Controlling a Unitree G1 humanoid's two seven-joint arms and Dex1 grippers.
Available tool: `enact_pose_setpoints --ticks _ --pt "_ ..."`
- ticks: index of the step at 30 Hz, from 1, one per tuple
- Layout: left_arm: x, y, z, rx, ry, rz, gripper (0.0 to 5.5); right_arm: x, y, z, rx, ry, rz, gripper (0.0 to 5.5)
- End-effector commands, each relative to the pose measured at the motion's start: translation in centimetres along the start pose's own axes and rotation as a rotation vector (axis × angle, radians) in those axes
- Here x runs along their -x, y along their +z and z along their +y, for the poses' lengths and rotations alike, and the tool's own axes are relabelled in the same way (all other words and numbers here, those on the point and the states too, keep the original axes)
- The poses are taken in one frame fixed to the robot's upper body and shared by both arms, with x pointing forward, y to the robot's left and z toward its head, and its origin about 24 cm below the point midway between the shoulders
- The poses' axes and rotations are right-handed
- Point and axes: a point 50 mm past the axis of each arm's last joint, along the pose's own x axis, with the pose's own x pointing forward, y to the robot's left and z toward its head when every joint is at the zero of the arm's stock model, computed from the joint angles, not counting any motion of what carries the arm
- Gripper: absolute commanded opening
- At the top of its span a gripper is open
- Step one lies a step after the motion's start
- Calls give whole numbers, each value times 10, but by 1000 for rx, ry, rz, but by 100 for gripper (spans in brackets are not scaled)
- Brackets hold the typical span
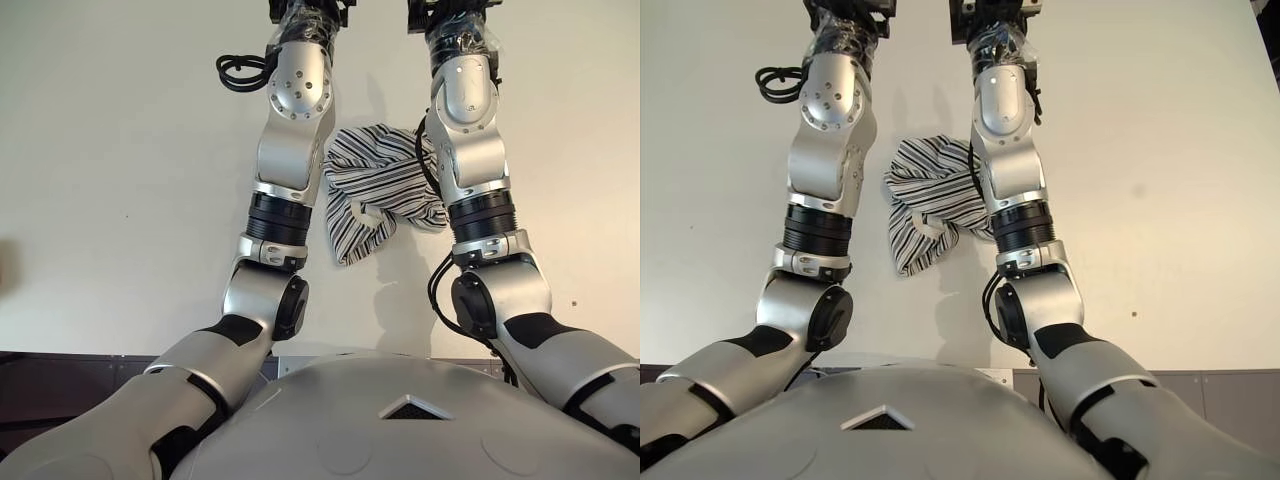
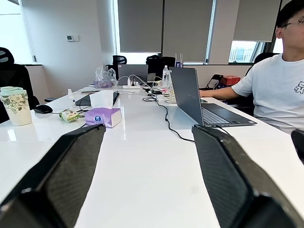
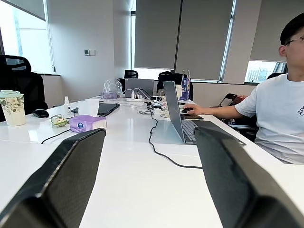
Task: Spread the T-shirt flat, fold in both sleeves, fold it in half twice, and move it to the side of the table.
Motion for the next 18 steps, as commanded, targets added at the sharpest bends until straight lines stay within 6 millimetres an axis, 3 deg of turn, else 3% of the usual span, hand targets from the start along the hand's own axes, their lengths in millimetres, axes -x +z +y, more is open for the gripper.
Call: enact_pose_setpoints --ticks 1,7,10,11,15,17,18 --pt "-1 3 -3 -15 -34 -18 337 -3 4 2 -1 7 -13 340" --pt "6 4 -8 30 -102 -37 337 0 1 2 10 20 -2 340" --pt "15 -10 1 50 -158 22 337 9 -9 -9 92 86 10 340" --pt "21 -17 9 37 -186 47 337 16 -14 -18 136 121 17 340" --pt "73 -49 45 -152 -473 202 337 60 -40 -104 299 148 209 340" --pt "100 -61 51 -198 -562 283 337 78 -42 -113 382 357 286 340" --pt "108 -65 50 -194 -576 317 337 89 -44 -107 406 494 324 340"
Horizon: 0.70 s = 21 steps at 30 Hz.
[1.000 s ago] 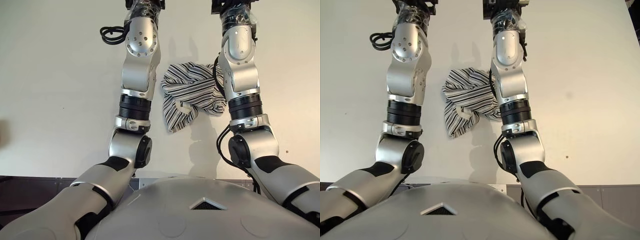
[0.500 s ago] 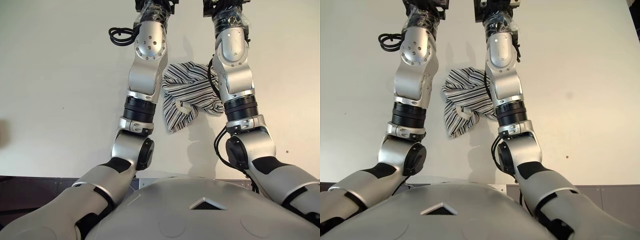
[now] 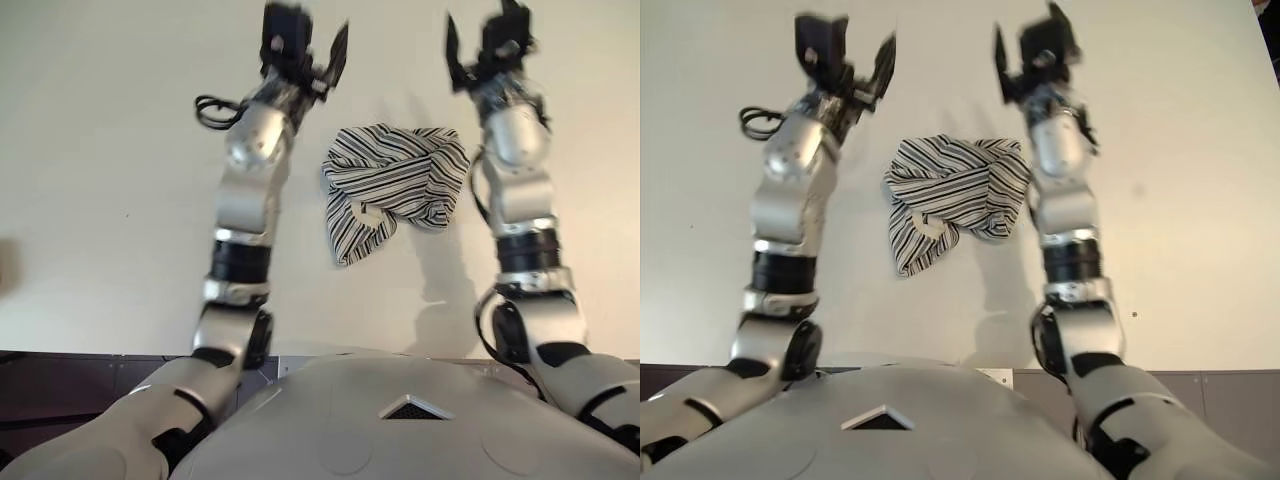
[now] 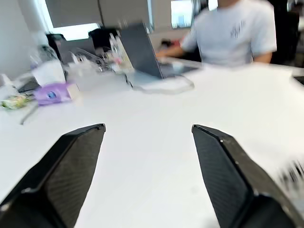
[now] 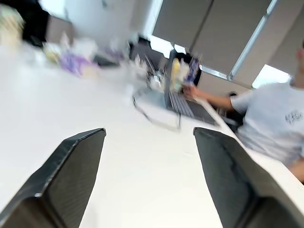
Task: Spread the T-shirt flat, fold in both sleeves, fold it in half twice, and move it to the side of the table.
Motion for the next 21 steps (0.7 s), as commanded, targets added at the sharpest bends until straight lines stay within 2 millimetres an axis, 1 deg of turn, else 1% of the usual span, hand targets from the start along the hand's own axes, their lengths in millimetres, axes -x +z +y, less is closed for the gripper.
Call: enact_pose_setpoints --ticks 1,3,5,8,9,11,13,14,15,17,18,19,21 --pt "24 -20 -22 -8 -129 116 337 28 -4 18 138 417 49 340" --pt "16 -24 -31 -7 -141 150 337 38 -13 46 160 573 82 340" --pt "6 -29 -37 -30 -135 204 337 43 -21 72 179 645 114 340" --pt "5 -41 -42 -101 -150 281 337 53 -25 89 196 694 134 340" --pt "7 -46 -42 -129 -155 309 337 57 -22 92 191 719 114 340" --pt "10 -51 -41 -155 -159 342 337 58 -10 93 150 736 53 340" --pt "14 -58 -36 -182 -155 390 337 58 10 88 45 770 -15 340" --pt "15 -63 -32 -207 -151 418 337 61 15 87 27 820 -25 340" --pt "17 -67 -29 -227 -142 439 337 66 16 88 40 875 -16 340" --pt "20 -69 -22 -266 -110 438 337 75 -1 90 195 950 66 340" --pt "22 -67 -19 -276 -94 421 337 84 -10 91 250 992 106 340" --pt "23 -63 -15 -280 -81 399 337 91 -15 92 269 1014 123 340" --pt "29 -60 -12 -274 -74 381 337 93 -6 88 177 975 97 340"
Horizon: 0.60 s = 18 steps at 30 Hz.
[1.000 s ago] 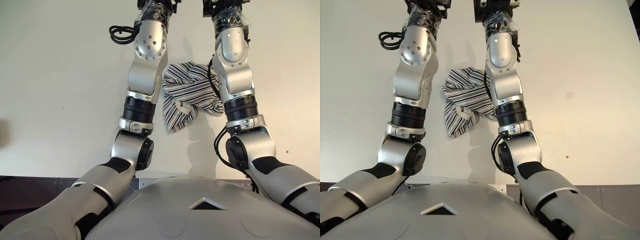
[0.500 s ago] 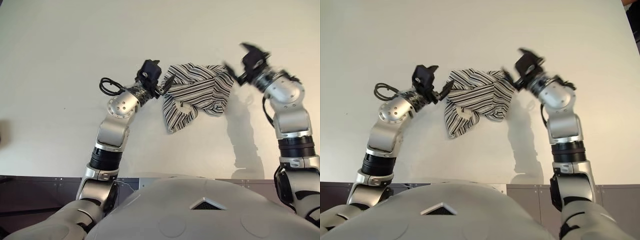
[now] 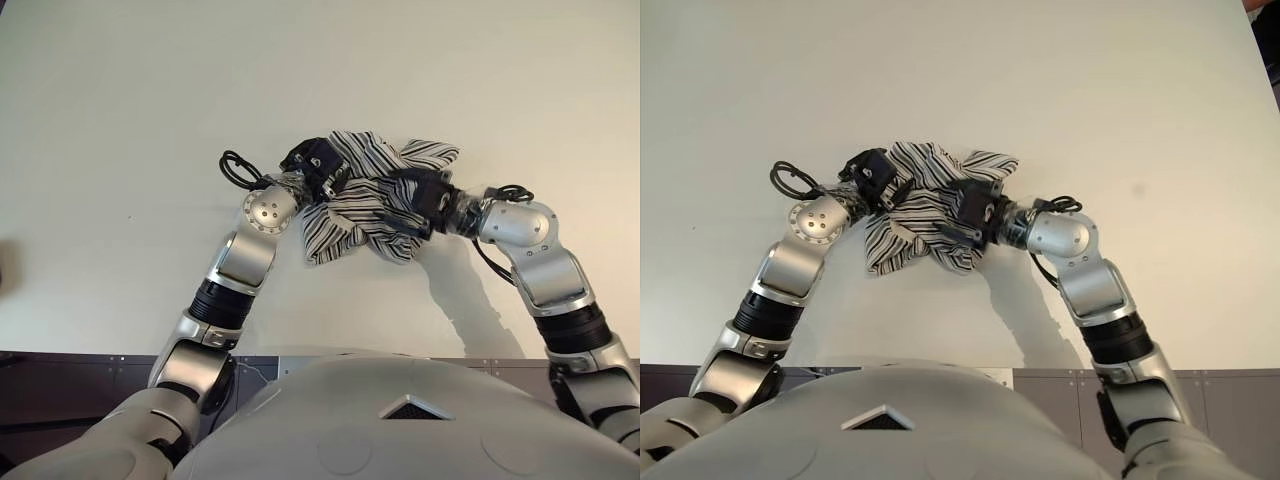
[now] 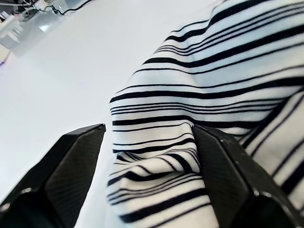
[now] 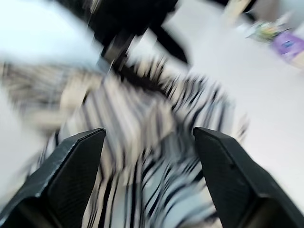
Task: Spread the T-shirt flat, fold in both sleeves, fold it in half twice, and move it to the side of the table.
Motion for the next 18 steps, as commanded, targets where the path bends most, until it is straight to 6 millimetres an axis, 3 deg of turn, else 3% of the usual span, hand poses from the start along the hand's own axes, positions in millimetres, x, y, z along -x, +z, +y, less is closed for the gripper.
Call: enact_pose_setpoints --ticks 1,4,5,7,9,11,14,18 --pt "18 -24 4 -10 11 76 337 12 12 -6 -76 -63 -82 340" --pt "32 -34 -4 -26 -16 96 337 22 27 -38 -80 -198 -140 340" --pt "35 -27 -2 5 2 53 337 21 29 -41 -59 -205 -137 340" --pt "39 -5 4 139 41 -77 337 15 26 -40 -57 -214 -126 340" --pt "53 20 14 249 45 -233 337 5 12 -29 -80 -234 -74 340" --pt "69 28 21 306 28 -299 337 -1 3 -20 -108 -259 -52 340" --pt "95 15 10 299 -143 -253 337 -3 3 -14 -125 -310 -47 340" --pt "129 -39 -12 140 -429 15 337 -2 -4 -18 -121 -379 0 340"
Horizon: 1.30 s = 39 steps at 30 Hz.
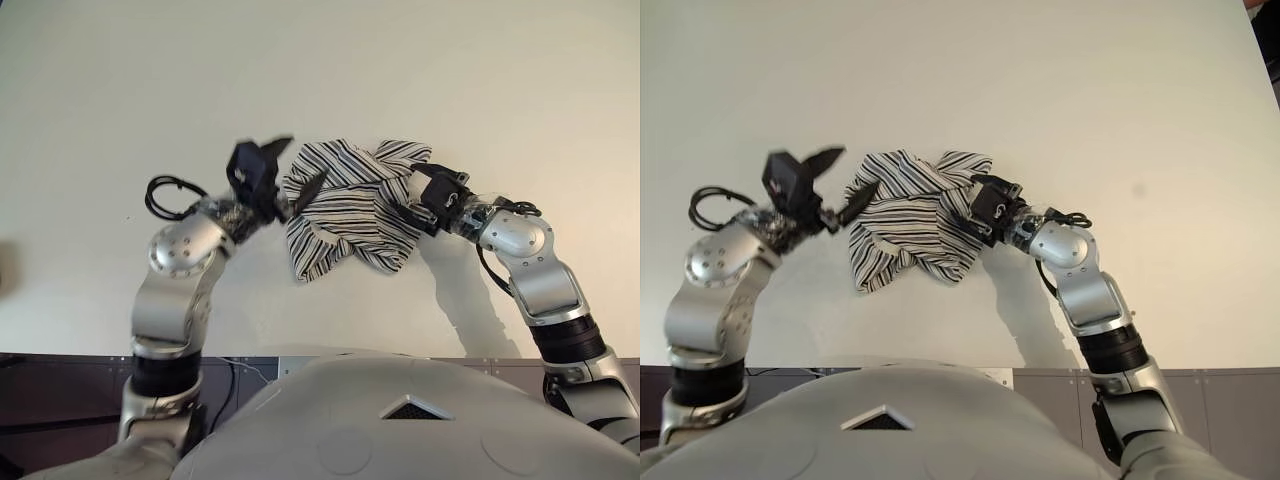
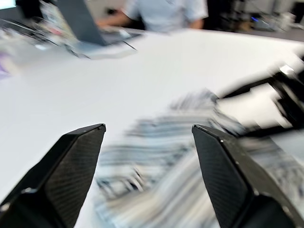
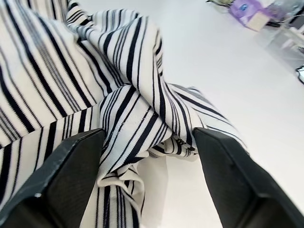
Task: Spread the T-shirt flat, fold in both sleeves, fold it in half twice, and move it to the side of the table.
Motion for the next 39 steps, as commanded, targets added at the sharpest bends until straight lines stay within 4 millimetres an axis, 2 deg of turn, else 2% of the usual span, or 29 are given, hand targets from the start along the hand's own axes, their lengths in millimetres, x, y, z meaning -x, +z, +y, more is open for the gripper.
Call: enact_pose_setpoints --ticks 1,3,6,8,11,14,17,20,24,26,29,31,33,35,36,37,39 --pt "35 -47 -9 -114 -185 300 337 0 -6 -7 23 -60 42 340" --pt "38 -62 -5 -202 -195 375 337 0 -8 -9 25 -68 47 340" --pt "8 -76 21 -250 67 341 337 -5 -4 -7 28 -42 28 340" --pt "-6 -63 15 -162 88 225 337 -6 -3 -4 28 -23 21 340" --pt "-7 -42 -2 -106 -11 111 337 -4 -8 -2 37 -9 38 340" --pt "-8 -21 1 -77 -22 43 337 -6 -10 -2 29 -17 43 340" --pt "-11 -12 3 -105 -37 30 337 -9 -11 -1 26 -20 45 340" --pt "-19 -3 15 -83 62 4 337 -11 -10 0 24 -15 41 340" --pt "-21 -39 19 -209 80 225 337 -12 -11 0 29 -10 40 340" --pt "-18 -56 12 -252 8 320 337 -13 -10 -2 32 -15 37 340" --pt "-8 -66 -5 -276 -149 363 337 -16 -11 -8 59 -27 48 340" --pt "-8 -72 2 -294 -123 398 337 -20 -15 -12 90 -37 70 340" --pt "-4 -85 9 -357 -114 479 337 -24 -27 -38 103 -161 145 340" --pt "7 -94 9 -385 -152 531 337 -11 -64 -95 20 -465 332 340" --pt "12 -97 5 -382 -192 535 337 -2 -77 -117 -88 -601 366 340" --pt "15 -97 1 -378 -230 532 337 4 -83 -130 -189 -691 369 340" --pt "20 -93 -5 -369 -297 506 337 11 -80 -149 -445 -858 243 340"
